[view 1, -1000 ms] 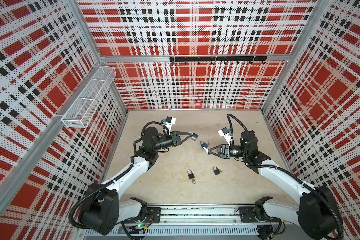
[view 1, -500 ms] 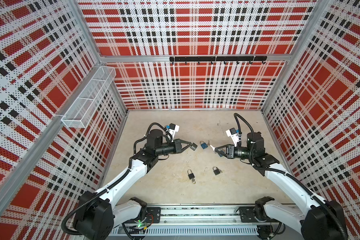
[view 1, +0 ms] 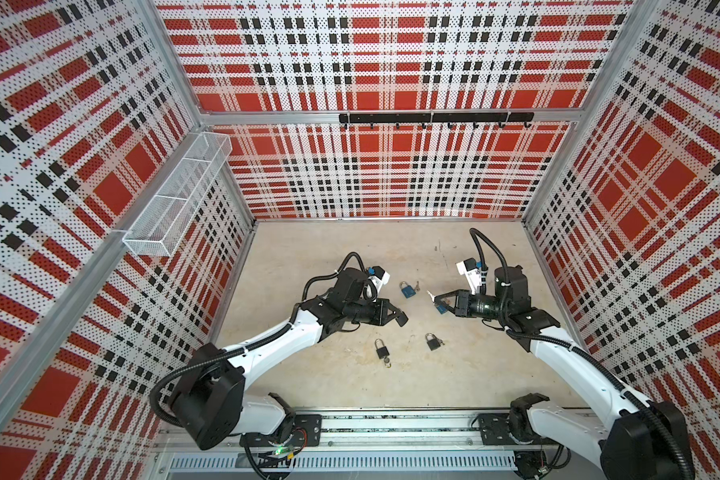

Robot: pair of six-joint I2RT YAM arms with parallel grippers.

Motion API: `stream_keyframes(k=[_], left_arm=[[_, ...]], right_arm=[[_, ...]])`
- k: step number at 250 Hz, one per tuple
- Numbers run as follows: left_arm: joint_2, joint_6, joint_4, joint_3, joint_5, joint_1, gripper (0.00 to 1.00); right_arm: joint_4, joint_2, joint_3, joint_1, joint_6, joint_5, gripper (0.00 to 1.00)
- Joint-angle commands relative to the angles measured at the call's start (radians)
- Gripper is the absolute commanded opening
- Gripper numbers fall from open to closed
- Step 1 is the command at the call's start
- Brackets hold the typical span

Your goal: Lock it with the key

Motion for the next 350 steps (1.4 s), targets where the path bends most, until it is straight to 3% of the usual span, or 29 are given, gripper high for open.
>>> stream_keyframes(k=[1, 112, 200, 318, 337, 350], left_arm=[[0.037, 0.020, 0.033, 0.045, -0.020, -0.009, 0.00], [0.215, -0.007, 0.106, 0.081, -0.007, -0.026, 0.00], [0.361, -0.026, 0.161, 0.129, -0.037, -0.031, 0.00], [0.449, -0.024, 0.167, 0.149, -0.066, -0.029, 0.00], [0.451, -0.024, 0.167, 0.147, -0.073, -0.028, 0.19], [0.449, -0.023, 0.167, 0.144, -0.078, -0.025, 0.27]], right_arm=[[-0.030, -0.027, -0.006, -0.002, -0.052, 0.037, 0.00], [-0.049, -0.046, -0.077, 0.019, -0.060, 0.122, 0.00], [-0.025, 0.013, -0.106, 0.105, -0.059, 0.227, 0.00], [0.011, 0.081, -0.093, 0.134, -0.051, 0.244, 0.00], [0.008, 0.081, -0.090, 0.137, -0.052, 0.246, 0.00], [0.007, 0.082, -0.088, 0.138, -0.055, 0.245, 0.00]])
